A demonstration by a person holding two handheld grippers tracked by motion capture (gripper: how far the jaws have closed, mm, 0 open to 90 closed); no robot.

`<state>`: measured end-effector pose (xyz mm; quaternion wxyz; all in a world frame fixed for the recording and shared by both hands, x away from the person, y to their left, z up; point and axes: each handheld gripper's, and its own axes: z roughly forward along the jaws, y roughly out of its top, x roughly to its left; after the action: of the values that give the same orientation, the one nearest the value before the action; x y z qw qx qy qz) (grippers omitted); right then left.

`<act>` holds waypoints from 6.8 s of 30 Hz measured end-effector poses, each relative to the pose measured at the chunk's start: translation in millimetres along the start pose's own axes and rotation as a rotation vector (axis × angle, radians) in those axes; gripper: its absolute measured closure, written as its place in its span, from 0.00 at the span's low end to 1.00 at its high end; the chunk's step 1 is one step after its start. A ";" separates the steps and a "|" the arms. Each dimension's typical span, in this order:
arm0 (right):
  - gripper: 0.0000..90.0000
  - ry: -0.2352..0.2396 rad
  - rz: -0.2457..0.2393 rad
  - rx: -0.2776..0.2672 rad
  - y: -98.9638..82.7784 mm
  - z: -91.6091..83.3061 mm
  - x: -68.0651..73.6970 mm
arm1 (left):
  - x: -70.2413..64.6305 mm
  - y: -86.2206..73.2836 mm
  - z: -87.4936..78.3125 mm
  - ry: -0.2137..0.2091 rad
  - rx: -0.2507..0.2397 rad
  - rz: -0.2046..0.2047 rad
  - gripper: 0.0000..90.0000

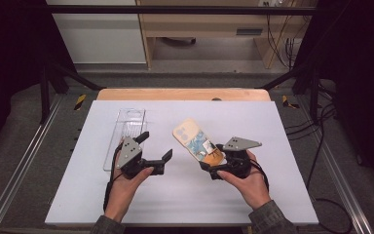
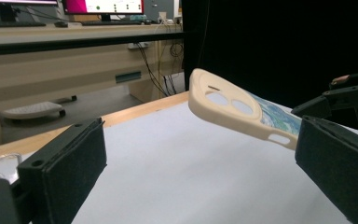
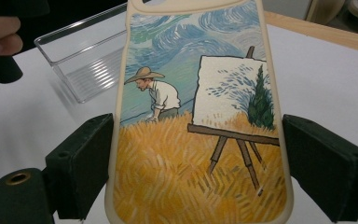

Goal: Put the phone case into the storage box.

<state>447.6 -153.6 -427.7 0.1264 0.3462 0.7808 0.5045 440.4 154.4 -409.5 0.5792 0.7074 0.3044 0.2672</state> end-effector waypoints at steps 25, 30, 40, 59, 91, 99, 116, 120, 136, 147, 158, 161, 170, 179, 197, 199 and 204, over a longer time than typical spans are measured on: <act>0.14 0.014 -0.023 -0.081 -5.6 1.1 14.9 | -2.0 -0.7 17.8 -0.156 0.023 -0.099 0.25; 0.14 0.010 -0.012 -0.117 -5.4 -2.2 15.7 | -3.5 9.8 18.6 -0.180 0.007 -0.097 0.28; 0.14 0.002 0.004 -0.173 -4.3 -13.9 11.9 | -13.6 26.8 28.7 -0.224 0.014 -0.081 0.33; 0.14 0.022 0.029 -0.222 -6.4 -12.2 13.8 | -8.4 33.6 28.5 -0.266 -0.015 -0.141 0.52; 0.13 0.100 0.061 -0.221 -12.8 1.5 15.0 | -3.8 32.3 25.0 -0.291 -0.026 -0.167 0.60; 0.13 0.108 0.062 -0.218 -14.5 3.1 16.4 | -3.8 32.8 23.9 -0.297 -0.029 -0.171 0.64; 0.13 0.118 0.069 -0.213 -16.1 6.3 16.1 | -4.6 29.0 24.0 -0.309 -0.026 -0.187 0.69; 0.13 0.119 0.065 -0.208 -16.6 7.3 16.7 | -3.7 28.2 22.4 -0.306 -0.028 -0.194 0.70; 0.13 0.116 0.064 -0.195 -17.8 12.9 19.3 | -0.9 26.1 19.9 -0.306 -0.025 -0.271 0.77; 0.13 0.124 0.063 -0.202 -17.7 12.7 20.9 | -4.3 29.2 18.0 -0.328 -0.043 -0.301 0.80; 0.13 0.131 0.062 -0.211 -16.4 14.2 22.0 | -5.6 31.6 17.4 -0.351 -0.060 -0.362 0.84; 0.13 0.136 0.058 -0.212 -15.9 15.0 22.9 | -8.5 33.2 16.8 -0.384 -0.080 -0.403 0.88; 0.12 0.182 0.053 -0.235 -11.3 25.6 26.0 | -13.9 42.1 11.6 -0.383 -0.096 -0.388 0.90; 0.09 0.171 0.053 -0.215 -6.2 25.5 22.8 | -7.8 42.1 11.4 -0.347 -0.091 -0.374 0.90; 0.09 -0.072 0.037 -0.150 8.6 2.5 -7.6 | 12.1 60.0 4.8 -0.199 -0.112 -0.277 0.90; 0.12 -0.100 0.037 -0.150 9.9 0.4 -12.0 | 16.3 65.0 1.0 -0.184 -0.122 -0.272 0.90; 0.17 -0.169 0.053 -0.149 11.6 -6.4 -26.8 | 29.5 73.0 -5.0 -0.163 -0.132 -0.266 0.90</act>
<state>468.4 -173.1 -418.7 0.2038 0.3977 0.7181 0.5335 465.4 169.0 -336.1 0.6773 0.6408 0.3291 0.1494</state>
